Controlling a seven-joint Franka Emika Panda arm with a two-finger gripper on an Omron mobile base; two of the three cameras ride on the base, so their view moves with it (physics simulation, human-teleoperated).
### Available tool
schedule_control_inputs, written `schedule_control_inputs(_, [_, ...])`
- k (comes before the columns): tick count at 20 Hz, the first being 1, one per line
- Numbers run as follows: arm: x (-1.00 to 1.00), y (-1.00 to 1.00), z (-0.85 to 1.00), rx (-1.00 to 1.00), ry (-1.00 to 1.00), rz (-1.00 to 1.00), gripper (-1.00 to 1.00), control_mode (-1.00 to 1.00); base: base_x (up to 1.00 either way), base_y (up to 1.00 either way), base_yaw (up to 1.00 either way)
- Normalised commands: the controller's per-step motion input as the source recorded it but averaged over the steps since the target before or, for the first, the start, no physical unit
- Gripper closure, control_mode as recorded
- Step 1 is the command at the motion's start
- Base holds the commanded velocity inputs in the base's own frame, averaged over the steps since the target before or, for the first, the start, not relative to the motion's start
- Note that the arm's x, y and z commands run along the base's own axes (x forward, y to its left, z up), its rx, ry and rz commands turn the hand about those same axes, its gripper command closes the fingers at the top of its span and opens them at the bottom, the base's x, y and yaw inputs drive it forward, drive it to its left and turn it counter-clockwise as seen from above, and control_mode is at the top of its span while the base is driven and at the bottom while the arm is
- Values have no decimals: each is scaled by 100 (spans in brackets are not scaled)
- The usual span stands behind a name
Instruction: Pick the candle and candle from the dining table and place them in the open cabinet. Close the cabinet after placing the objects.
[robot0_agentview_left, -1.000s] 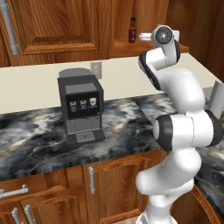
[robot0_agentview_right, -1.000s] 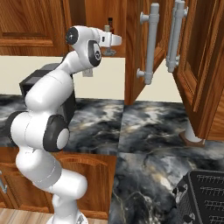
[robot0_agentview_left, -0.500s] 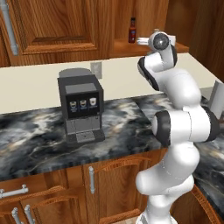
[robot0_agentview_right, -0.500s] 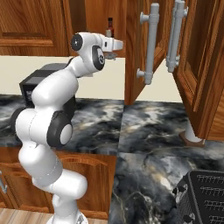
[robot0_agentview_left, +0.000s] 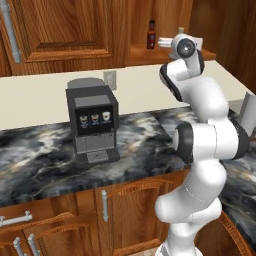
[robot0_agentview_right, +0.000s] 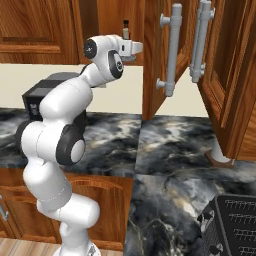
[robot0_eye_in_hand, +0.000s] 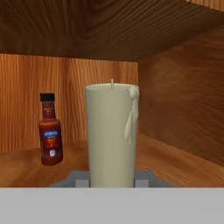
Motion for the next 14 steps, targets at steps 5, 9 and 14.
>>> schedule_control_inputs(5, [12,-1,19,0,-6,0,100,-100,0,0,0])
schedule_control_inputs(9, [40,0,0,0,0,1,100,-100,0,0,0])
schedule_control_inputs(14, [34,0,-4,0,2,1,100,-100,0,0,0])
